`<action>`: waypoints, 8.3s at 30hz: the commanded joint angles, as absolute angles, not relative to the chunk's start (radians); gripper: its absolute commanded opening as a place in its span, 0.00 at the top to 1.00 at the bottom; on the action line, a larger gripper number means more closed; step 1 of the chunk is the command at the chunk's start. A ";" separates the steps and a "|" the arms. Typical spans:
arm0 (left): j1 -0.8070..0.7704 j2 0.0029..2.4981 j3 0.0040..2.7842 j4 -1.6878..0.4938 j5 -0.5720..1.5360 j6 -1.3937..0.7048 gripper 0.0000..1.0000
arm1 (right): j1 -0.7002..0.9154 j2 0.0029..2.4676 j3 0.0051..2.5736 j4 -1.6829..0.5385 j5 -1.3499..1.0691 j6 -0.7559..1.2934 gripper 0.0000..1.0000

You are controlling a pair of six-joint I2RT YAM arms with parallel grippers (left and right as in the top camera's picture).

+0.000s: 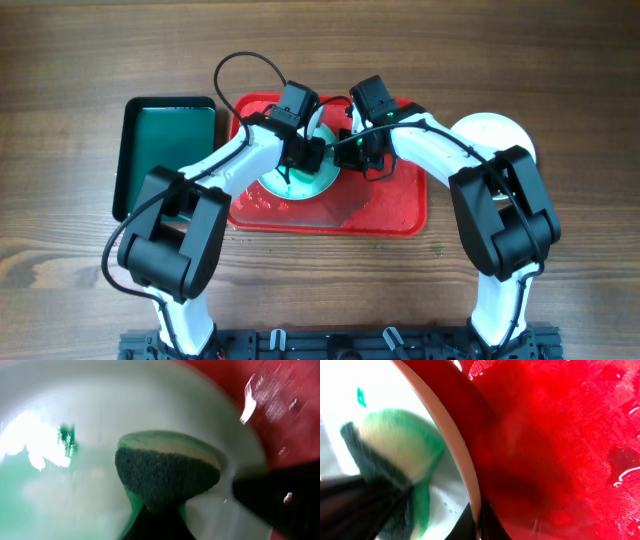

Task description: Clean dirty plates on tray and stack at the side

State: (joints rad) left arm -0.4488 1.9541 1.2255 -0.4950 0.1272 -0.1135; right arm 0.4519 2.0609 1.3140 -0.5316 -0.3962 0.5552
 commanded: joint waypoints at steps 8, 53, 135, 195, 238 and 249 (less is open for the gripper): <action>-0.290 2.013 1.211 -0.500 -0.065 -0.405 0.96 | 0.468 2.096 1.321 -0.532 -0.428 0.524 0.96; -0.240 2.009 1.211 -0.716 0.850 0.181 0.96 | 0.406 2.109 1.321 -0.505 -0.514 0.501 0.96; -0.209 1.688 1.248 -0.734 0.032 -0.271 0.96 | 0.633 1.628 1.323 -0.910 0.820 0.420 0.96; -0.209 1.749 1.248 -0.741 0.032 -0.278 0.96 | -0.351 1.555 0.907 -0.587 0.022 0.400 0.96; 0.113 1.738 1.367 -0.838 -0.116 0.044 0.32 | 0.059 1.711 1.163 -0.643 -0.421 0.126 0.41; 0.113 1.696 1.367 -0.838 -0.019 0.045 0.00 | 0.042 1.762 1.163 -0.707 -0.193 0.133 0.36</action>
